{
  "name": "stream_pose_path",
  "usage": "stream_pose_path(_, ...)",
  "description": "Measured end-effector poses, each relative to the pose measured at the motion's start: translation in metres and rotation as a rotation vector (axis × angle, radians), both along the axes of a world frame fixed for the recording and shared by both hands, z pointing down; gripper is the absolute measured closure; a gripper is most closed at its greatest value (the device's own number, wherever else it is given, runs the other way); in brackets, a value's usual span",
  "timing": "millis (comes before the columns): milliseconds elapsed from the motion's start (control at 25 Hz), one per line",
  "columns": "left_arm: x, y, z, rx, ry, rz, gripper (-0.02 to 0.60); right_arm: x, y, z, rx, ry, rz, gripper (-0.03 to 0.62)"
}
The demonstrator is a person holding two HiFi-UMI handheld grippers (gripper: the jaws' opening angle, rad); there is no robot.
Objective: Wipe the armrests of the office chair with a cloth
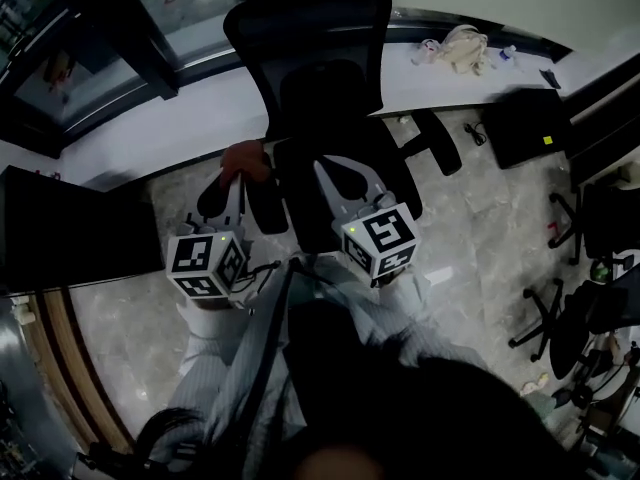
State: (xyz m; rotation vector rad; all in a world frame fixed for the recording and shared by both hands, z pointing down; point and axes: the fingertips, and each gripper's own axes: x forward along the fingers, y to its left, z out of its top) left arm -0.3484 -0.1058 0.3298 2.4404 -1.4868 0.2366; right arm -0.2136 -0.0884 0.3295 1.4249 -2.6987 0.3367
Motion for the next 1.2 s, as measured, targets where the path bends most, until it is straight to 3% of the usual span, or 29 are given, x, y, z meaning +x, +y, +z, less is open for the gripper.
stream_pose_path(280, 0.032, -0.007, 0.002, 0.013, -0.028, 0.032, 0.555, 0.023, -0.009, 0.013, -0.019, -0.026, 0.023, 0.592)
stream_pose_path(480, 0.093, -0.019, -0.001, 0.044, -0.054, 0.026, 0.555, 0.082, -0.021, 0.016, 0.015, -0.044, 0.008, 0.592)
stream_pose_path(680, 0.198, -0.032, -0.009, 0.076, -0.058, -0.028, 0.555, 0.183, -0.032, 0.012, 0.051, -0.004, -0.057, 0.592)
stream_pose_path(800, 0.277, -0.032, -0.004, 0.058, -0.03, -0.126, 0.555, 0.269, -0.033, 0.004, 0.043, 0.038, -0.138, 0.592)
stream_pose_path(920, 0.354, -0.023, 0.001, 0.028, 0.021, -0.173, 0.555, 0.364, -0.022, 0.0, 0.011, 0.072, -0.167, 0.592)
stream_pose_path(1080, 0.433, -0.011, -0.003, 0.02, 0.058, -0.174, 0.555, 0.462, -0.015, 0.009, -0.037, 0.07, -0.142, 0.592)
stream_pose_path(1200, 0.473, -0.002, 0.004, -0.002, 0.047, -0.15, 0.555, 0.504, -0.012, 0.023, -0.07, 0.067, -0.111, 0.592)
